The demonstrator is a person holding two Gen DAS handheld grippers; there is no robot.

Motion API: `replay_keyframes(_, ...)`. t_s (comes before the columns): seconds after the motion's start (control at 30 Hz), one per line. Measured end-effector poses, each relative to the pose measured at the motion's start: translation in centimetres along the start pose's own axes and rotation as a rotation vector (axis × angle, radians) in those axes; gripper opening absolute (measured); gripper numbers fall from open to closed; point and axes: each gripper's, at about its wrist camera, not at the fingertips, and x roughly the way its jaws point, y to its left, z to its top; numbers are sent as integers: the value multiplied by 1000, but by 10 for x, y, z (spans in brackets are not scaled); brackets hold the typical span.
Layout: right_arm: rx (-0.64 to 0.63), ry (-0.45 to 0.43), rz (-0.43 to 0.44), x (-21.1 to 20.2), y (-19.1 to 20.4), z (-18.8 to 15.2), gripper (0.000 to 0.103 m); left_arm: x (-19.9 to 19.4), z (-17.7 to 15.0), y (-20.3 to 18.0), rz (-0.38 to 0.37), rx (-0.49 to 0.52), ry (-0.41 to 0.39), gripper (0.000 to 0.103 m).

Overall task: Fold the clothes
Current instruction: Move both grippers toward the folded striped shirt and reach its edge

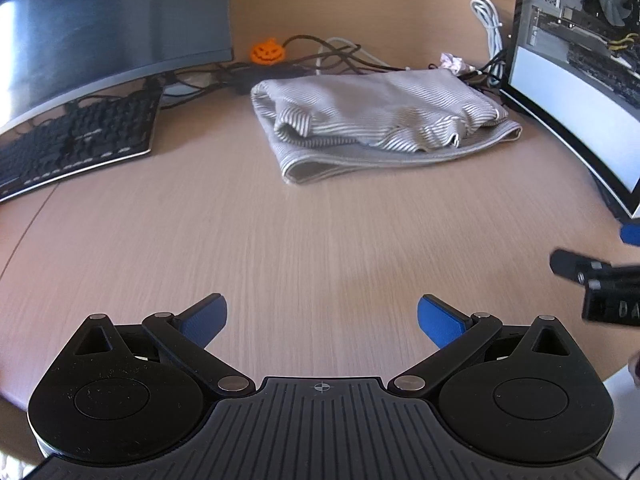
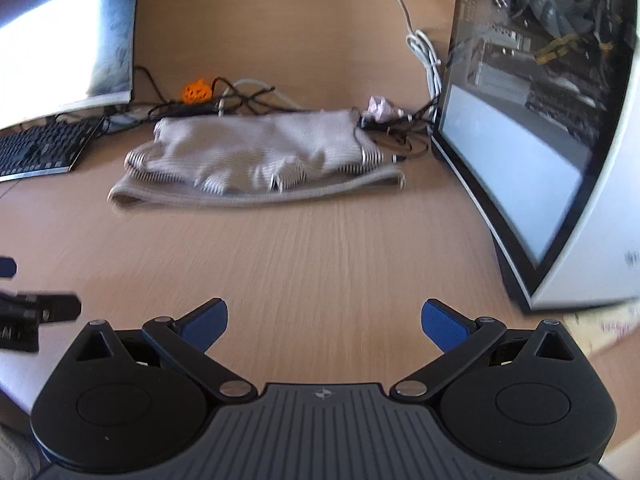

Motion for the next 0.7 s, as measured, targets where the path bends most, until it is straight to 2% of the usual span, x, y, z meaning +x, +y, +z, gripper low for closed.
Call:
replay_keyframes(0.17,-30,-47,-38,22,6,52,103,16,29,18,-39,27,-13,103)
replay_keyframes(0.3,-60,-41,-96,41,15,85,103,33,58,34,-60,54,-16,103)
replay_keyframes(0.5,-122,-16,-152,57,21,105,103,54,90,39,-58,77,-36,103)
replay_keyframes(0.7,-190,0,-105,85,8,120,103,75,123,44,-55,100,-55,103)
